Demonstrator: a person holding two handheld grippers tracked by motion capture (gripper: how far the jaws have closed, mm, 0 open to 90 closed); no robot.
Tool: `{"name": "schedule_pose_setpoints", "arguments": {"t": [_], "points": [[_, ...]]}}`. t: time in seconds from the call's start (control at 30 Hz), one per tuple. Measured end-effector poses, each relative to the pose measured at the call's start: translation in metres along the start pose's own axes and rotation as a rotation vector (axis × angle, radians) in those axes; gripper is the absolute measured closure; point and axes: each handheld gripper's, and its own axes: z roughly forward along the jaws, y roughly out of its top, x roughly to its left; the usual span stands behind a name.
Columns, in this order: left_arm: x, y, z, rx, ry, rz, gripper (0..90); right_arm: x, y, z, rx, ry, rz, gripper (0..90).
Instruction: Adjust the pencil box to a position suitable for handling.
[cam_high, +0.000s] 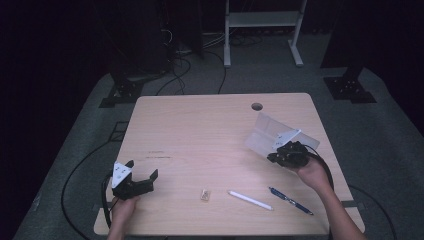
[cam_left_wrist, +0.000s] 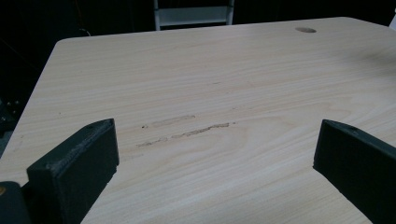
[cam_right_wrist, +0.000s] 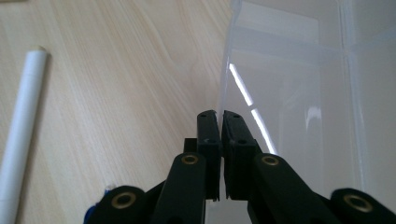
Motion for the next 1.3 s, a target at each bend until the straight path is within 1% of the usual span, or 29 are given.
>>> {"name": "schedule_pose_setpoints", "arguments": {"t": [0.1,0.13,0.2,0.3,0.33,0.37,0.4,0.5,0.73,0.87,0.97,1.07,1.13,1.17,1.3], "points": [[0.0,0.0,0.0,-0.002,-0.001,-0.002,0.0,0.002,0.008,-0.001,-0.015,0.008,-0.013,86.4],[0.001,0.0,0.0,0.001,-0.002,-0.002,0.0,0.004,0.012,-0.001,-0.016,0.015,-0.028,86.3],[0.001,0.0,0.0,0.002,-0.002,0.0,0.0,0.005,0.015,-0.001,-0.015,0.018,-0.035,86.3],[0.001,0.0,0.0,0.002,-0.005,-0.004,0.0,0.007,0.022,0.0,-0.021,0.031,-0.058,86.4],[0.001,0.0,0.0,0.001,-0.005,-0.008,0.0,0.009,0.024,0.0,-0.023,0.034,-0.062,86.3],[0.002,0.0,0.0,0.0,-0.006,-0.011,0.0,0.011,0.028,0.002,-0.028,0.044,-0.076,86.4],[0.002,0.0,0.0,0.0,-0.008,-0.013,0.0,0.011,0.028,0.002,-0.028,0.044,-0.076,86.4],[0.002,0.0,0.0,0.0,-0.009,-0.017,0.0,0.014,0.036,0.005,-0.03,0.058,-0.096,86.3],[0.002,0.0,0.0,0.0,-0.009,-0.017,0.0,0.017,0.046,0.012,-0.036,0.086,-0.116,86.4],[0.002,0.0,0.0,-0.003,-0.01,-0.019,0.0,0.021,0.054,0.017,-0.044,0.096,-0.138,86.4],[0.002,0.0,0.0,-0.001,-0.011,-0.017,0.0,0.022,0.056,0.019,-0.044,0.102,-0.145,86.4],[0.002,0.0,0.0,-0.001,-0.012,-0.016,0.0,0.024,0.059,0.026,-0.037,0.125,-0.151,86.3],[0.002,0.0,0.0,-0.001,-0.012,-0.018,0.0,0.025,0.06,0.028,-0.035,0.129,-0.152,86.4],[0.002,0.0,0.0,-0.002,-0.012,-0.02,0.0,0.027,0.062,0.032,-0.034,0.138,-0.161,86.3],[0.002,0.0,0.0,-0.003,-0.013,-0.022,0.0,0.03,0.066,0.036,-0.033,0.146,-0.173,86.4]]}}
